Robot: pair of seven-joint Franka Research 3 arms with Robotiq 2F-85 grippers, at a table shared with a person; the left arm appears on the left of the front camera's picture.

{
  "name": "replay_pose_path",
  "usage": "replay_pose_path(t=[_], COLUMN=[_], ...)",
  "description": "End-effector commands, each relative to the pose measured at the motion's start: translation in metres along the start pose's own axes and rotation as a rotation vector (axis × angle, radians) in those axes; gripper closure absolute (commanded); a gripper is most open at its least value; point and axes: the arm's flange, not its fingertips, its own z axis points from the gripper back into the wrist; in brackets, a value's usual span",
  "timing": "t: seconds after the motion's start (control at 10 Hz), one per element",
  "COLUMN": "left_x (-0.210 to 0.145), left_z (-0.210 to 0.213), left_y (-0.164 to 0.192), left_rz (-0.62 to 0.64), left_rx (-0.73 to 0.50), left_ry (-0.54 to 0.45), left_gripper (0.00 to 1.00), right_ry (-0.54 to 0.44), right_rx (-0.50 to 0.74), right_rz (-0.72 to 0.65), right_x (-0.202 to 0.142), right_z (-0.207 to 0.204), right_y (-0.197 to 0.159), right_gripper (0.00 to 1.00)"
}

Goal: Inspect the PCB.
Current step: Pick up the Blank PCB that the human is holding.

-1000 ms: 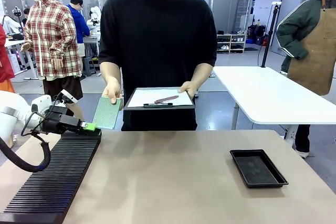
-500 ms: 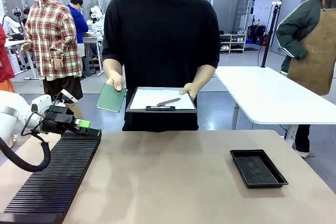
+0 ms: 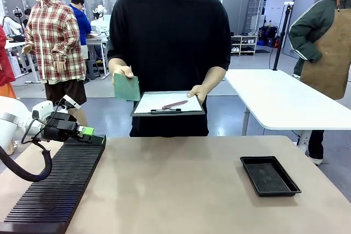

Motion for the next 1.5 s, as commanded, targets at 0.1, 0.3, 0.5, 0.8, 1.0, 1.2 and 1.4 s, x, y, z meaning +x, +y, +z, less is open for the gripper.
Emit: replay_pose_path(t=[0.1,0.3,0.5,0.8,1.0,1.2,1.4], left_x=[0.006,0.006,0.006,0.006,0.008,-0.004,-0.048], left_z=[0.000,0.000,0.000,0.000,0.011,0.053,0.072], left_y=[-0.002,-0.002,-0.002,-0.002,-0.028,-0.114,-0.172], left_rz=[-0.012,-0.012,-0.012,-0.012,-0.011,0.003,0.047], left_rx=[0.000,0.000,0.000,0.000,0.034,0.079,0.139], left_ry=[0.002,0.002,0.002,0.002,0.018,-0.087,-0.156], left_gripper=[0.00,0.00,0.00,0.00,0.00,0.00,0.00], right_ry=[-0.007,-0.007,-0.007,-0.007,-0.007,-0.007,-0.007], right_rx=[0.009,0.009,0.009,0.009,0.009,0.009,0.009], right_rz=[0.016,0.016,0.016,0.016,0.016,0.016,0.016], right_x=[0.001,0.001,0.001,0.001,0.001,0.001,0.001], right_z=[0.000,0.000,0.000,0.000,0.000,0.000,0.000], right_y=[-0.001,-0.001,-0.001,-0.001,-0.001,-0.001,-0.001], right_gripper=[0.00,0.00,0.00,0.00,0.00,0.00,0.00])
